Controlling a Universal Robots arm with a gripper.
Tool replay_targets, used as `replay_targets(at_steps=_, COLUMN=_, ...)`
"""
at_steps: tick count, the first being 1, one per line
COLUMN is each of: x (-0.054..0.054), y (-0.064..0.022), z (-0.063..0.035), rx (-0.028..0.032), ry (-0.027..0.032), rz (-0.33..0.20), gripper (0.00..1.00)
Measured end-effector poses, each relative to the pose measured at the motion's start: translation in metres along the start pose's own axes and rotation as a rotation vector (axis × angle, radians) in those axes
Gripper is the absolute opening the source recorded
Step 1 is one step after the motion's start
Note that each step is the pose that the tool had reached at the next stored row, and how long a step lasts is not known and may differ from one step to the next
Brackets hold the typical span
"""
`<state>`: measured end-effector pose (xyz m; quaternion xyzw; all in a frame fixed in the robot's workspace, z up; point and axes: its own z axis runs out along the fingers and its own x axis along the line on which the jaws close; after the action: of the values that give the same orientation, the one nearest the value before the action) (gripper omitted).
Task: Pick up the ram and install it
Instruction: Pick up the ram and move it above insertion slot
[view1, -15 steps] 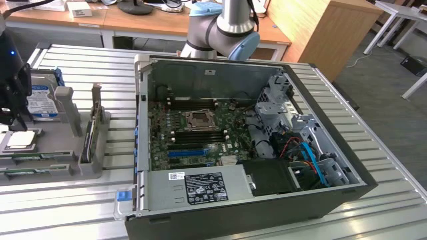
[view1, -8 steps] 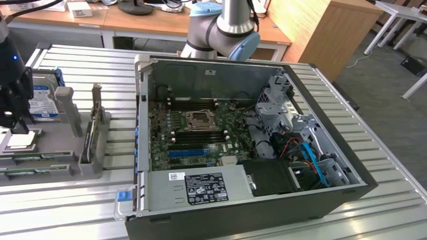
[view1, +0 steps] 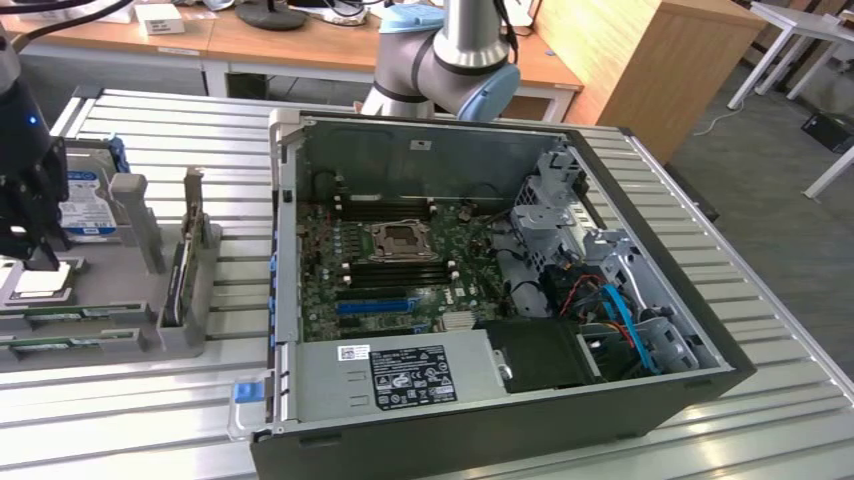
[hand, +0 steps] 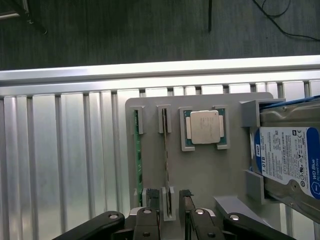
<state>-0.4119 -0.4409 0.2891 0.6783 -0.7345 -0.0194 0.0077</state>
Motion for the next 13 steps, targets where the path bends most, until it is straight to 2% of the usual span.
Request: replay_targets(at_steps=13, x=0.0001, y=-0.0002, z=0.0069, rx=0.0001, ry=0.0012, rz=0.0, gripper=0.3)
